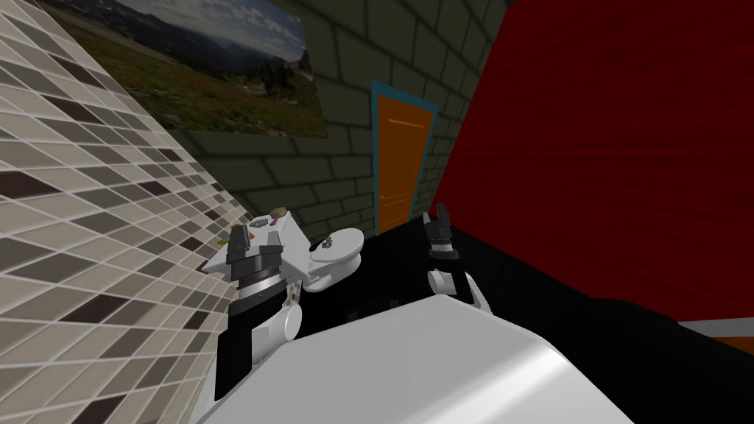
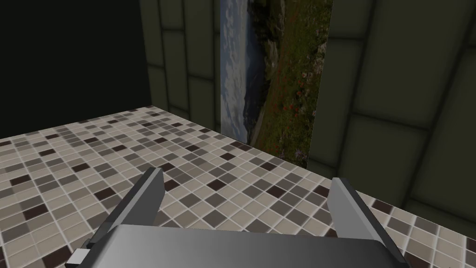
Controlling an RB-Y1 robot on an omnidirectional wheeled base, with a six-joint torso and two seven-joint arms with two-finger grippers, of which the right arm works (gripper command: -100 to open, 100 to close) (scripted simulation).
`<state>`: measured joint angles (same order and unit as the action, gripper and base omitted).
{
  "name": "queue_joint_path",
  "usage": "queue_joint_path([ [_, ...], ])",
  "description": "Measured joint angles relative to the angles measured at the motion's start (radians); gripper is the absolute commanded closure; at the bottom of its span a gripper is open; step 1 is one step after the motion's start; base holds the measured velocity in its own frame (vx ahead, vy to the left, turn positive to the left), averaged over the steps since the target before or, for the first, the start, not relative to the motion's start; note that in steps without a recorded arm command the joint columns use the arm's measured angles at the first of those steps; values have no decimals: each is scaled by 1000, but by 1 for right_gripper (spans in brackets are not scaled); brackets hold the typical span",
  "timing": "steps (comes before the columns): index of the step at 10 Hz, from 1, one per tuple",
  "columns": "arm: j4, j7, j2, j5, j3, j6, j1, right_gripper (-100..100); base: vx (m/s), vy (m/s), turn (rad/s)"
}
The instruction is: Pull the door open
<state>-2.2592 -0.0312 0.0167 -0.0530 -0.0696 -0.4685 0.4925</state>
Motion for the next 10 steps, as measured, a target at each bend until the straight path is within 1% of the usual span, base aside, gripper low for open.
queue_joint_path([
  [2, 34, -27, 9, 23, 1, -11, -6, -100, 79, -68, 159],
  [3, 50, -40, 12, 34, 1, -13, -15, -100, 82, -61, 101],
  [4, 65, -53, 16, 44, 0, -18, -16, -100, 81, -74, 179],
  [6, 111, -86, 25, 71, -3, -31, -34, -100, 115, -82, 176],
  [7, 130, -104, 30, 87, -3, -37, -36, -100, 121, -89, 183],
  [9, 170, -139, 38, 115, -6, -48, -49, -100, 84, -92, 126],
  [10, 191, -152, 39, 125, -6, -50, -60, -100, 79, -69, 124],
])
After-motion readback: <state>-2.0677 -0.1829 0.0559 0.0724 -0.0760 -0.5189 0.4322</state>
